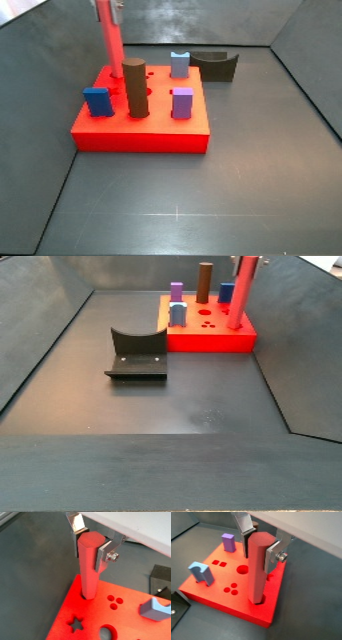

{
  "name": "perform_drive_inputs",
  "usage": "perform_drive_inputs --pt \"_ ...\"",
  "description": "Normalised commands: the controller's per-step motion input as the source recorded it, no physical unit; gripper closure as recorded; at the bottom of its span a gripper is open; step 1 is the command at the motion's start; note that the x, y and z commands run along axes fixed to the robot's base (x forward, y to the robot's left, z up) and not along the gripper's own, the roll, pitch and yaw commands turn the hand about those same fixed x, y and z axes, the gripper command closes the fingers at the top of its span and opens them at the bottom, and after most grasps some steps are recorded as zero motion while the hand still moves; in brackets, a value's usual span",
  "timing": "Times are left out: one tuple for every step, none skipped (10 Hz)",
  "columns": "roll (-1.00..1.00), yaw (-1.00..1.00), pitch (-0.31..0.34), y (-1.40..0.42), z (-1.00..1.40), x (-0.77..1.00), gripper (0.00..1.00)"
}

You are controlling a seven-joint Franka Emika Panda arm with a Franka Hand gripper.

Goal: Pick up the hexagon object. Move up. Place the hexagon object on the fixture. Regrasp the hexagon object. Move to above the board. Insert the hexagon object.
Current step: Insert the hexagon object.

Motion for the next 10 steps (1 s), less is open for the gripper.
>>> perform_drive_inputs --pt "0.07 0.0 0.169 -0.03 -0.09 -0.21 1.0" --pt "0.09 0.0 0.173 -0.08 -0.12 -0.07 1.0" --pt "0.05 0.0 0.131 -0.05 -0.35 0.31 1.0" --pt "0.02 0.0 0.091 0.0 -0.58 0.53 1.0" --pt "0.0 -0.01 0.06 0.08 -0.68 0.59 1.0" --pt "-0.01 -0.08 0.026 0.21 -0.57 0.34 1.0" --pt "-0.03 -0.07 0.029 0.26 -0.34 0.09 1.0" --pt "0.0 -0.1 -0.053 0.0 -0.05 0.0 1.0" --pt "0.0 0.0 -0.031 0.0 0.0 0.0 1.0" --pt "0.0 0.0 0.0 0.0 0.0 0.0 1.0"
